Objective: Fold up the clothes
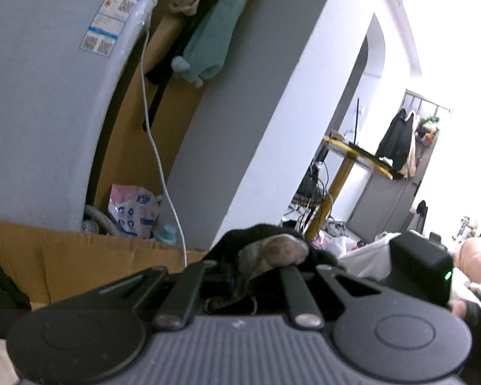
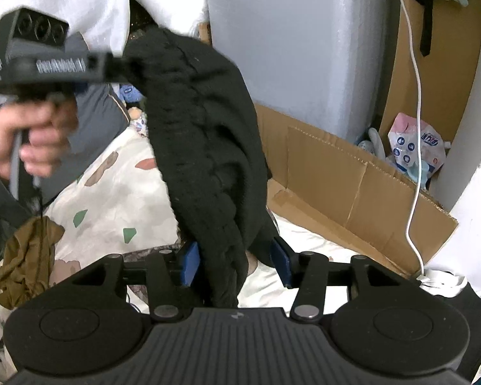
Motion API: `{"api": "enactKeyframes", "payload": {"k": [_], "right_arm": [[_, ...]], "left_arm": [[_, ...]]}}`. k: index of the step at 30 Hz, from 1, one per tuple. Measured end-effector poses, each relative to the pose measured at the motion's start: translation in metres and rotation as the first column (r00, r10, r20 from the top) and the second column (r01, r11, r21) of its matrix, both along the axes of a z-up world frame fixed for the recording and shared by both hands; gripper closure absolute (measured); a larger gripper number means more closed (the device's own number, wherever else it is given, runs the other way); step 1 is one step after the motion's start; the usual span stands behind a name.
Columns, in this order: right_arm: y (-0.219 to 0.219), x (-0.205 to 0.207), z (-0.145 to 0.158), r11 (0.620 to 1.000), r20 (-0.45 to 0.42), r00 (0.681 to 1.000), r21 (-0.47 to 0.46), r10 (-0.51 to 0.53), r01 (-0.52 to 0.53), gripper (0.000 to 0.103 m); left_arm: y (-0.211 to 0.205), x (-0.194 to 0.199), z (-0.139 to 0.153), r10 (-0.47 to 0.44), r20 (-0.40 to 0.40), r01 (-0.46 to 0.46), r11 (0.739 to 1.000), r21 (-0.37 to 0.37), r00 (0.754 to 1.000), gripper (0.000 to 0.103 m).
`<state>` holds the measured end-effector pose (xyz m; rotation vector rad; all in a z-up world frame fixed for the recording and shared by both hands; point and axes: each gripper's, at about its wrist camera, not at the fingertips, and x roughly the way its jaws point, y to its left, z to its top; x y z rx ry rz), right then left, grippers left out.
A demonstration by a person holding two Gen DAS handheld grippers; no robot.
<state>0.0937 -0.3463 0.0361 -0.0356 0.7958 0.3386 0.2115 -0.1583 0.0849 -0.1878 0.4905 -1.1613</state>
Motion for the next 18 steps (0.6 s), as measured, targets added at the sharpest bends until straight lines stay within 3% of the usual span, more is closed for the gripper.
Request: {"api": "enactKeyframes", "payload": {"k": [5, 10, 18], "right_arm": [[0.002, 0.001, -0.003, 1.0, -0.01, 1.0, 0.0, 0.011, -0.011, 0.05], [-0.001, -0.001, -0.009, 1.0, -0.024, 1.0, 0.014, 0.017, -0.017, 0.05], [-0.006, -0.012, -0.007, 0.999, -0.023, 0.999, 0.035, 0.031, -0.03, 0.05]], "left_arm": [[0.003, -0.002, 0.02, 0.003, 0.021, -0.003, 1.0, -0.01, 1.0, 0.096], [0.01, 0.001, 0.037, 0.026, -0.005, -0.026, 0.997, -0.071, 1.0, 0.096], [0.028, 0.006, 0.072, 0.142, -0.028, -0.144, 0.979, -0.144, 0.99, 0.096]]}}
